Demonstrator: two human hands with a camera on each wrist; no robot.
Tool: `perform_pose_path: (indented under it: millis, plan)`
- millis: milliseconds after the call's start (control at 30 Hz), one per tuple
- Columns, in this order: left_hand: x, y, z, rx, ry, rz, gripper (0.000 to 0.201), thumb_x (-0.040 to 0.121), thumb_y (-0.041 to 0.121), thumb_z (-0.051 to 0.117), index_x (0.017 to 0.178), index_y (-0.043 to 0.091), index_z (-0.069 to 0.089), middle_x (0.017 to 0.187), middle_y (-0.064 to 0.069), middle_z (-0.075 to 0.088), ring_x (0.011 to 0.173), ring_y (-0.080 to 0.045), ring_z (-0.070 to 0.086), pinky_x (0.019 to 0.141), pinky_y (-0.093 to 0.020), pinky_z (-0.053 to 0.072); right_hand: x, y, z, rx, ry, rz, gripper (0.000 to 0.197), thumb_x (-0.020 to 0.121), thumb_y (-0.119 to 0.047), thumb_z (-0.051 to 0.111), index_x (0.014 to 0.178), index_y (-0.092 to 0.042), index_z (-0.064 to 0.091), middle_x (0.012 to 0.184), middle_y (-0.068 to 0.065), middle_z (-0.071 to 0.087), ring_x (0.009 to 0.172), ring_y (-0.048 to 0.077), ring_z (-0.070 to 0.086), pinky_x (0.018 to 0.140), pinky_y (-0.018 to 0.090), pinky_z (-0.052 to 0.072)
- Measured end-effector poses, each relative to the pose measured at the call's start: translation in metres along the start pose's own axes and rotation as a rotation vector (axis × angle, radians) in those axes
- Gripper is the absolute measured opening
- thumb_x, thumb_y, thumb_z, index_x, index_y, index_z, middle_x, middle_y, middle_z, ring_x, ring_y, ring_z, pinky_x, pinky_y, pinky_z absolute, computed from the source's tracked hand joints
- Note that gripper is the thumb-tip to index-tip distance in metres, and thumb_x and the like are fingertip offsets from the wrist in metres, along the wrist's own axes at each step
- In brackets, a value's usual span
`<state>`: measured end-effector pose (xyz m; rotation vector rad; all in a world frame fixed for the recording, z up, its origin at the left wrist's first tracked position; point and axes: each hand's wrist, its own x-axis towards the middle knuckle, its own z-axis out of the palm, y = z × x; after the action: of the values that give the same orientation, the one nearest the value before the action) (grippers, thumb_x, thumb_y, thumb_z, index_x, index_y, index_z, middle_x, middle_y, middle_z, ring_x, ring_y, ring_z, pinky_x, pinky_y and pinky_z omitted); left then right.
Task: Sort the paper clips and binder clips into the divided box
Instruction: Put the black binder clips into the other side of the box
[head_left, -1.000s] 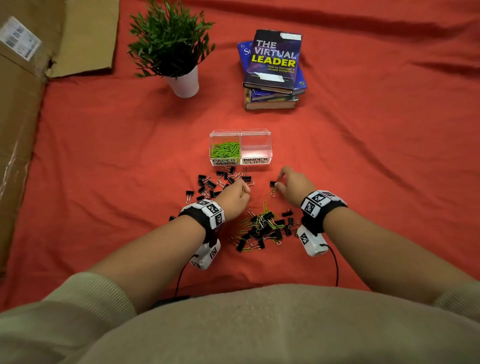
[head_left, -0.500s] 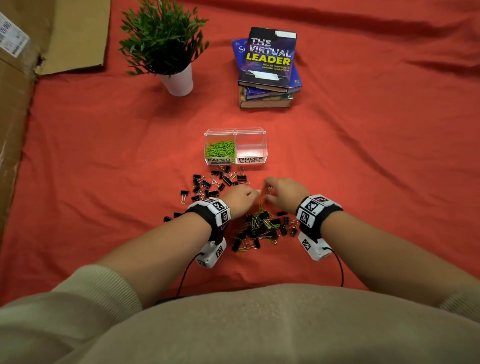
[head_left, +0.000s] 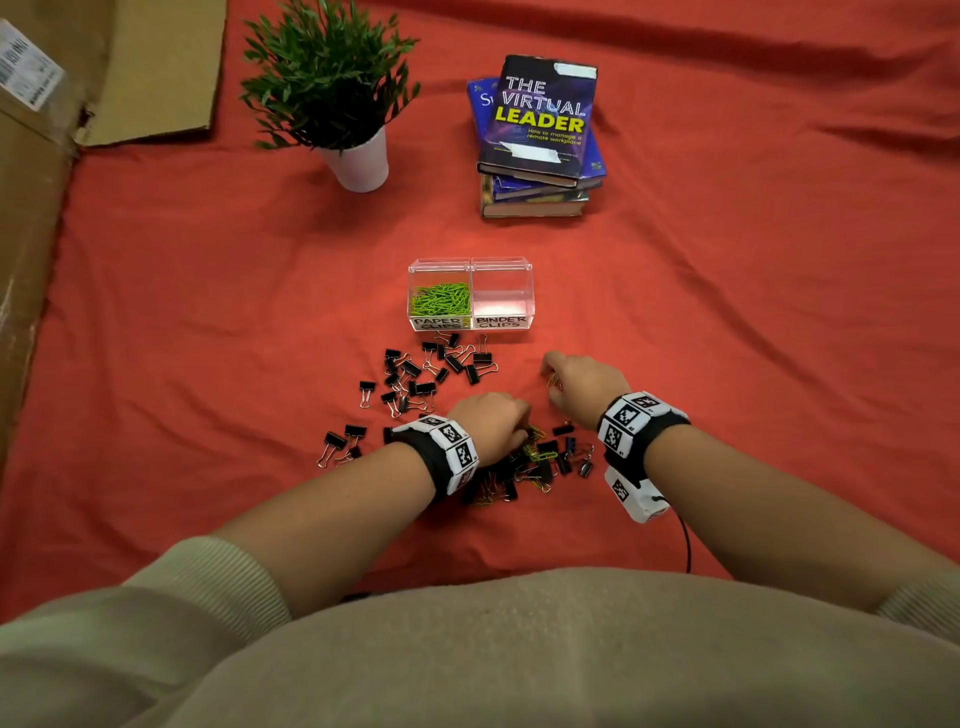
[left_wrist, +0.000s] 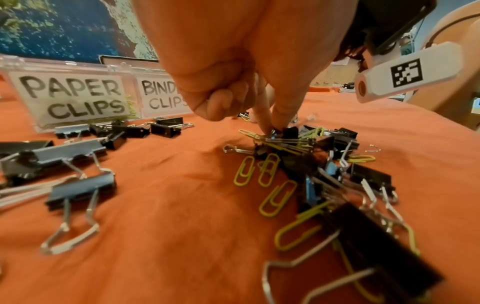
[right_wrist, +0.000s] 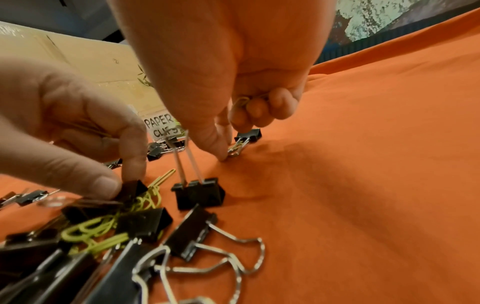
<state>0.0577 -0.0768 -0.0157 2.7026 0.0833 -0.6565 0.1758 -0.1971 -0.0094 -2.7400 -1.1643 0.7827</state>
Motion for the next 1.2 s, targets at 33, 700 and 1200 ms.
perform_pose_path:
  millis: [33,700,1200]
  plan:
    - [0.000,-0.001,0.000,-0.002,0.000,-0.002,0.022,0.091,0.029,0.051,0.105,0.014,0.056,0.107,-0.010,0.062,0.100,-0.031,0.059,0.079,-0.040,0.049,0.000,0.000,0.000,-0.019,0.000,-0.004,0.023,0.090,-0.020,0.045,0.111,-0.016,0.051,0.105,0.009,0.065,0.093,0.031,0.062,0.071,0.038,0.050]
    - [-0.007,0.002,-0.003,-0.041,0.099,-0.041,0.030,0.087,0.036,0.056,0.111,0.018,0.057,0.110,-0.006,0.063,0.102,-0.026,0.060,0.081,-0.037,0.050,-0.005,-0.006,-0.017,0.426,-0.098,0.052,0.019,0.095,-0.013,0.040,0.080,-0.008,0.051,0.076,0.013,0.052,0.069,0.022,0.048,0.061,0.030,0.035]
    - [-0.002,0.000,-0.001,0.103,0.058,0.135,0.022,0.094,0.025,0.050,0.111,0.012,0.057,0.112,-0.010,0.059,0.109,-0.030,0.055,0.084,-0.041,0.049,-0.014,0.010,-0.017,1.198,-0.346,0.292,0.019,0.093,-0.007,0.049,0.077,-0.004,0.060,0.066,0.007,0.052,0.053,0.016,0.052,0.045,0.022,0.042]
